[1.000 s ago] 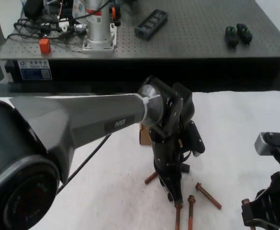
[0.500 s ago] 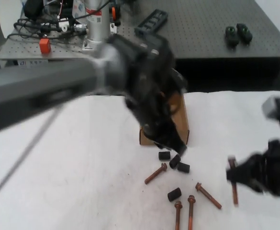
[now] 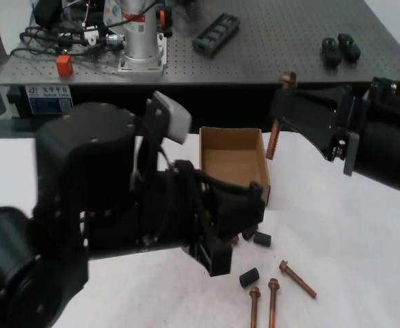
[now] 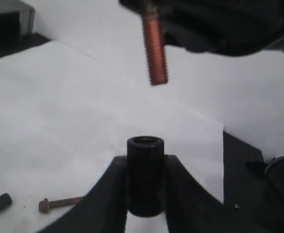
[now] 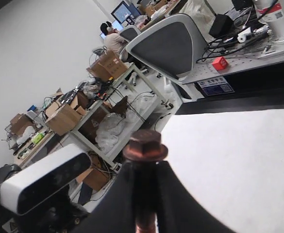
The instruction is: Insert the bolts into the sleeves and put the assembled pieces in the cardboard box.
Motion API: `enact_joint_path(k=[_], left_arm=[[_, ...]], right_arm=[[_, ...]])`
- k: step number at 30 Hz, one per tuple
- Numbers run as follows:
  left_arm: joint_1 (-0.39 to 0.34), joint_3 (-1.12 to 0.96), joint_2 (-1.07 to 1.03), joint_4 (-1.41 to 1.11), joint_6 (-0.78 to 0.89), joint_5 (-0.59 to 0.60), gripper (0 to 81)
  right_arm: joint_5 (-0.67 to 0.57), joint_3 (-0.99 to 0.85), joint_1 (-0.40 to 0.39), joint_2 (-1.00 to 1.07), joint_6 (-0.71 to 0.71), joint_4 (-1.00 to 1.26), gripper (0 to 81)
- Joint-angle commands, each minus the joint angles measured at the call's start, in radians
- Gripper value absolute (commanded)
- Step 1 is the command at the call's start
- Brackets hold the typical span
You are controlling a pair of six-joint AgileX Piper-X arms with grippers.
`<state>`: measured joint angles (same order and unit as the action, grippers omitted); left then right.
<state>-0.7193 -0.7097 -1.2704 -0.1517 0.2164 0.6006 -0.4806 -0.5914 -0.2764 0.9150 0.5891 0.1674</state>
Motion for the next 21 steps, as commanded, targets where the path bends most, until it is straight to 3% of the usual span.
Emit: enact_joint_path(k=[1,13,21], left_arm=[[-0.002,0.079,0.080,-0.194,0.072,0.021,0.6],[-0.002,0.079,0.080,-0.232,0.074,0.025,0.6],[-0.002,0.079,0.080,-0.232,0.085,0.025,0.6]], right_arm=[[0.019,-0.003,-0.021,0.002,0.020,0.042,4.6],[0.014,-0.003,-0.053,0.002,-0.003,-0.036,4.6],[-0.067,-0.003,-0.053,0.002,-0.042,-0.081,4.6]])
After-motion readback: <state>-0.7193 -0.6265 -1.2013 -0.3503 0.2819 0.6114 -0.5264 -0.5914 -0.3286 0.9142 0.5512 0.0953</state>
